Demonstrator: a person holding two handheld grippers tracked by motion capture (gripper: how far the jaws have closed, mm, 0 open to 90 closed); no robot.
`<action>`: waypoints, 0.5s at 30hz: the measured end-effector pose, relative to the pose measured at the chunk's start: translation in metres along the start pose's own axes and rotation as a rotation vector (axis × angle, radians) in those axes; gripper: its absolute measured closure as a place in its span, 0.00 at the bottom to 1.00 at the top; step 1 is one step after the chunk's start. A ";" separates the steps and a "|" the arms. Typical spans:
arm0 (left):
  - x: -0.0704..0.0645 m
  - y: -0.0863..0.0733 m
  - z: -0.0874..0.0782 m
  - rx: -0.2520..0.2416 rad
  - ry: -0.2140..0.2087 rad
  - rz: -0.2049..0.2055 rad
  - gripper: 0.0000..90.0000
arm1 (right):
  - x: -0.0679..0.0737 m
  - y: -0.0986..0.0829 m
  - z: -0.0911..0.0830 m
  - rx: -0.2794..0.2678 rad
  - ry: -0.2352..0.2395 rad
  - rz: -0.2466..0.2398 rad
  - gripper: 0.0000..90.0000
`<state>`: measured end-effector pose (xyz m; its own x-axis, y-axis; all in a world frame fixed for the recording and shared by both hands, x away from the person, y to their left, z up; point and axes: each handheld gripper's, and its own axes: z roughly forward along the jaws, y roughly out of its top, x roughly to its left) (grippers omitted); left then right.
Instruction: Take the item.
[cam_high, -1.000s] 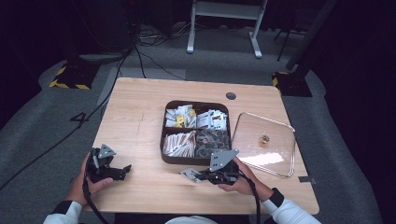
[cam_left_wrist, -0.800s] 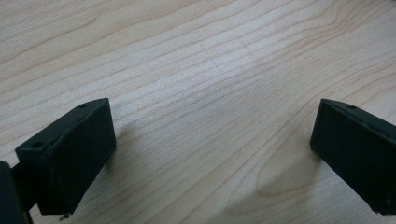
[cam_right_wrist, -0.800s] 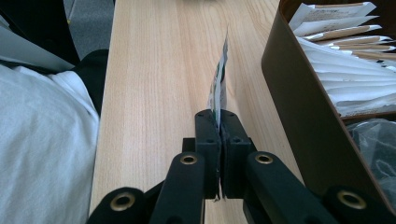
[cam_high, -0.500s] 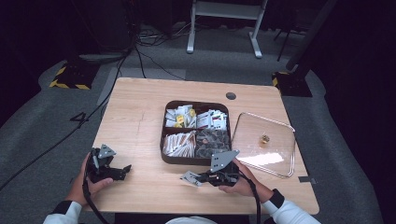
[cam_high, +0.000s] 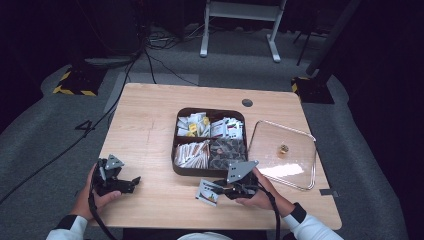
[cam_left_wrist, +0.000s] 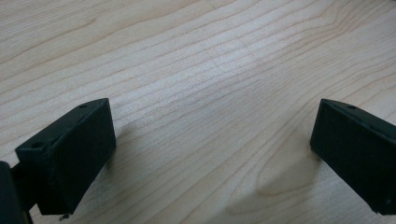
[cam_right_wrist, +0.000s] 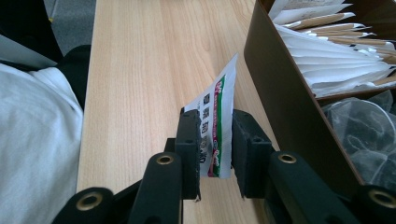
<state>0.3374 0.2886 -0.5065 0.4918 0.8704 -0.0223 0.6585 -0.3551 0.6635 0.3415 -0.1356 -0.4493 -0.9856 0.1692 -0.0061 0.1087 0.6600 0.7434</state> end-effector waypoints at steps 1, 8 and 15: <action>0.000 0.000 0.000 0.000 0.000 0.000 0.00 | 0.000 0.000 0.000 0.001 -0.005 -0.002 0.82; 0.000 0.000 0.000 0.000 0.000 0.000 0.00 | -0.005 -0.001 -0.003 0.001 -0.048 0.010 0.73; 0.000 0.000 0.000 0.000 0.000 0.000 0.00 | -0.009 -0.001 -0.007 -0.012 -0.060 0.023 0.67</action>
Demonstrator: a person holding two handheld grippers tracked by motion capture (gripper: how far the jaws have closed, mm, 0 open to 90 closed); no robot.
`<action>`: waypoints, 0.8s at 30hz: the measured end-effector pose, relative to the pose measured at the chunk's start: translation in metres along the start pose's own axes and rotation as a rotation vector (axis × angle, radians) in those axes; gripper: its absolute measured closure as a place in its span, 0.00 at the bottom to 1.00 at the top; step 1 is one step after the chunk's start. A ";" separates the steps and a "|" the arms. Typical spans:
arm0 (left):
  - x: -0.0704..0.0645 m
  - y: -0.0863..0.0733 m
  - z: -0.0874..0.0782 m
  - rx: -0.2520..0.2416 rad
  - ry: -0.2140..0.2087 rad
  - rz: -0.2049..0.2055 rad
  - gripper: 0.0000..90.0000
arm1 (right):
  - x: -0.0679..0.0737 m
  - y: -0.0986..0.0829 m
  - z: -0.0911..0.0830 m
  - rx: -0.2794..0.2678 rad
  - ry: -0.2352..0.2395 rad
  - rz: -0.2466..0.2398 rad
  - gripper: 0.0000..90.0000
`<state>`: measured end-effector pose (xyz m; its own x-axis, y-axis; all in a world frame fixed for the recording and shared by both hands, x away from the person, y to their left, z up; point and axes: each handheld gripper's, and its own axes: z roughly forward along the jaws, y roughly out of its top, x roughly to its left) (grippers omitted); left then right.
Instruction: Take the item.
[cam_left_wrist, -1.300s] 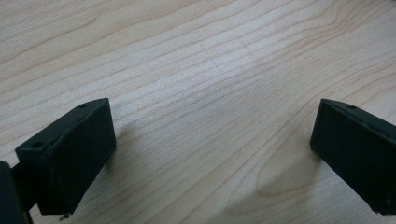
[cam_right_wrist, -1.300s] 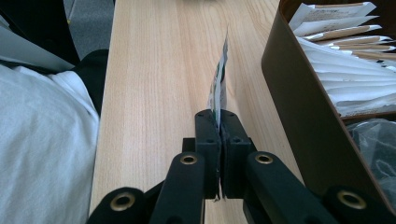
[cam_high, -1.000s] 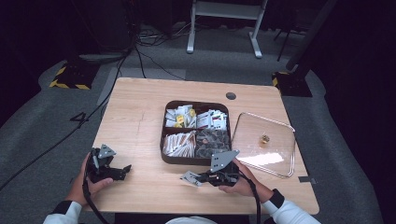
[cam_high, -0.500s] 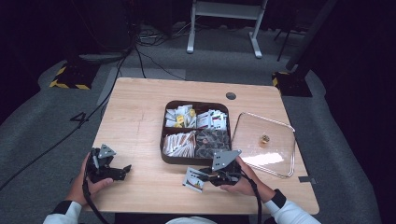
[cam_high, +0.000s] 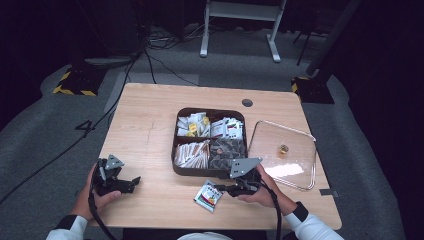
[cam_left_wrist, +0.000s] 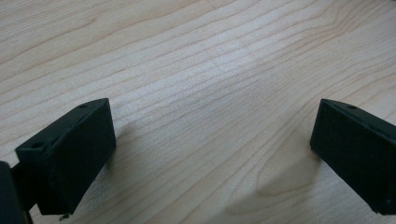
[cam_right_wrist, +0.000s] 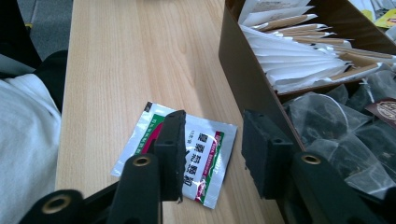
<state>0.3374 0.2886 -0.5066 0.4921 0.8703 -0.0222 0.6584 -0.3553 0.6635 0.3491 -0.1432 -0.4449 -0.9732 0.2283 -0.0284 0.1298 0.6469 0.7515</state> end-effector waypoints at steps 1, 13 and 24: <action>0.000 0.000 0.000 0.000 0.000 0.000 0.00 | -0.001 0.000 0.000 0.000 -0.003 0.001 0.65; 0.000 0.000 0.000 0.000 0.000 0.000 0.00 | -0.008 0.000 -0.007 -0.014 -0.059 0.013 0.36; 0.000 0.000 0.000 0.000 0.000 0.000 0.00 | -0.027 -0.006 -0.035 -0.037 -0.219 0.027 0.30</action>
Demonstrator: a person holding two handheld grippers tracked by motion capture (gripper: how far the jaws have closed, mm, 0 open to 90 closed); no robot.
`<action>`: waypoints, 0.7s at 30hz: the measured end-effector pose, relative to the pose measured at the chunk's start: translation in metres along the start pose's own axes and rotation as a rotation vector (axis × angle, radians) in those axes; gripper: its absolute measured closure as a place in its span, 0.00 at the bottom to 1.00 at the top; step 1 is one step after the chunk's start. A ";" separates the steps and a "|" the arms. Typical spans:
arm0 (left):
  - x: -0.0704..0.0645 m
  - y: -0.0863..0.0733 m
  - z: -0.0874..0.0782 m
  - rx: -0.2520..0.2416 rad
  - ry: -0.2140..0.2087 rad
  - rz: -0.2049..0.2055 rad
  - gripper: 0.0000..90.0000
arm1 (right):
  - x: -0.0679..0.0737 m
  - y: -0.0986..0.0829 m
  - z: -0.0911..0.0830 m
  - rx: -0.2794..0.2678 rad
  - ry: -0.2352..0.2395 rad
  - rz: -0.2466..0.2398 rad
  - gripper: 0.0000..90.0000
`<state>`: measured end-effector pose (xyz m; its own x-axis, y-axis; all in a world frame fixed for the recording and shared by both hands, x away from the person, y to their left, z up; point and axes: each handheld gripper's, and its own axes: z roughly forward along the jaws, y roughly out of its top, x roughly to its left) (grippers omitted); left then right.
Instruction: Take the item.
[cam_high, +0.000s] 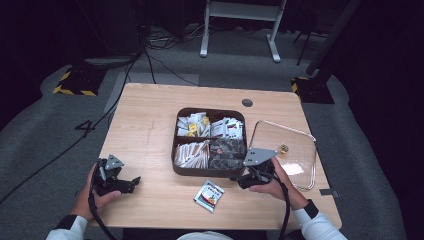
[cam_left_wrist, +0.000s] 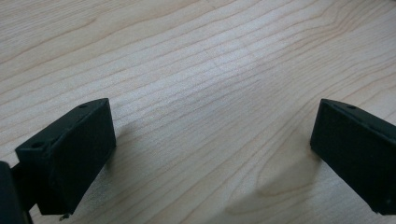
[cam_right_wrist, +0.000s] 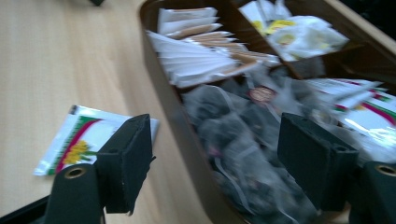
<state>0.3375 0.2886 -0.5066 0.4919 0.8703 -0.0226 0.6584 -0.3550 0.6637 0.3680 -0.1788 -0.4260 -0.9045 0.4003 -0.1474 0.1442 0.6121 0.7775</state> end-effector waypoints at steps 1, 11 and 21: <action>0.000 0.000 0.000 0.000 0.000 0.000 0.00 | -0.002 -0.001 -0.002 -0.002 -0.009 0.008 0.30; 0.000 0.000 0.000 0.000 0.000 0.000 0.00 | -0.031 -0.010 -0.025 -0.031 -0.108 0.083 0.33; 0.000 0.000 0.000 0.000 0.000 0.000 0.00 | -0.059 -0.028 -0.036 -0.016 -0.194 0.157 0.32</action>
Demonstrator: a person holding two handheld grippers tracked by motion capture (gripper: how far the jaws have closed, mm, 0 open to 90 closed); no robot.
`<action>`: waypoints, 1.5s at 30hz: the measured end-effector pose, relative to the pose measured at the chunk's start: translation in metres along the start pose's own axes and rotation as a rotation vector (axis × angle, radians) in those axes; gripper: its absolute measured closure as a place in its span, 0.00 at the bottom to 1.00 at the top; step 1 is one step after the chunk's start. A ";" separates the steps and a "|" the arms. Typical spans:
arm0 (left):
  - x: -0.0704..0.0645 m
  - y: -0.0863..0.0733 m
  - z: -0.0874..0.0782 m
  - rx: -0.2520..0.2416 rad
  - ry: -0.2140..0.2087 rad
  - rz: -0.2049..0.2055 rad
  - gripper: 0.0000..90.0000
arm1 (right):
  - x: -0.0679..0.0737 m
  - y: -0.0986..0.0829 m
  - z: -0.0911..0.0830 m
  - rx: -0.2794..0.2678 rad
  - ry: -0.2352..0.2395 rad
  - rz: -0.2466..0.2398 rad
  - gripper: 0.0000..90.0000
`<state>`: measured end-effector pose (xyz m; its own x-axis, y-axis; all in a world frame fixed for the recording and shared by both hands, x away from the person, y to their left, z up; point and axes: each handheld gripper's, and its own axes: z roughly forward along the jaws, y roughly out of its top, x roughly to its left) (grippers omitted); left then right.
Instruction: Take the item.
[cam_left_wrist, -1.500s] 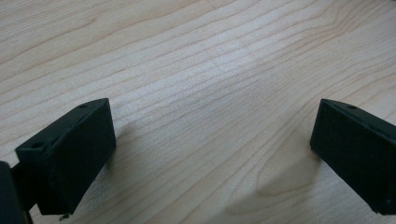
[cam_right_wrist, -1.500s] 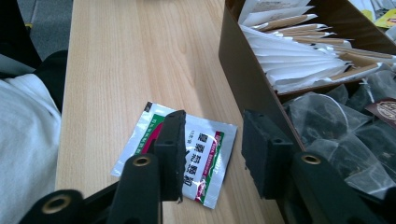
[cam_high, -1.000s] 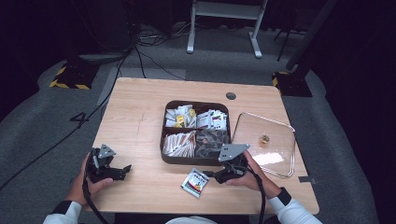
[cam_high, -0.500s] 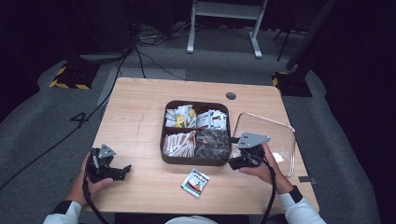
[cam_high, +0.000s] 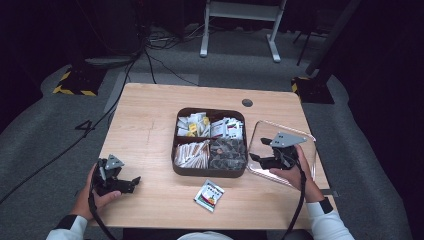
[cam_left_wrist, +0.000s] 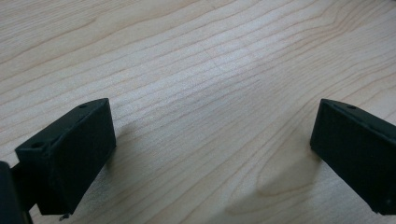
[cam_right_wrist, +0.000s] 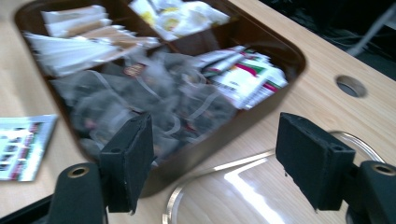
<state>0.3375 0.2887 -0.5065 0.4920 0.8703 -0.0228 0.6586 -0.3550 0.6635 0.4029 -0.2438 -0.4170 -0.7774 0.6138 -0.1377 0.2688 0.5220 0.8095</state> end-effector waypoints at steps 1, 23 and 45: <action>0.000 0.000 0.000 0.000 0.000 0.000 0.00 | -0.005 -0.002 -0.001 0.002 -0.012 0.010 0.32; 0.000 0.000 0.000 0.000 0.000 0.000 0.00 | -0.067 -0.049 0.001 0.100 -0.178 0.174 0.34; 0.000 0.000 0.000 0.000 0.000 0.000 0.00 | -0.091 -0.087 0.011 0.183 -0.184 0.273 0.41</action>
<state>0.3375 0.2887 -0.5066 0.4920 0.8703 -0.0226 0.6584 -0.3550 0.6637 0.4566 -0.3386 -0.4814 -0.5525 0.8323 -0.0451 0.5618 0.4118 0.7175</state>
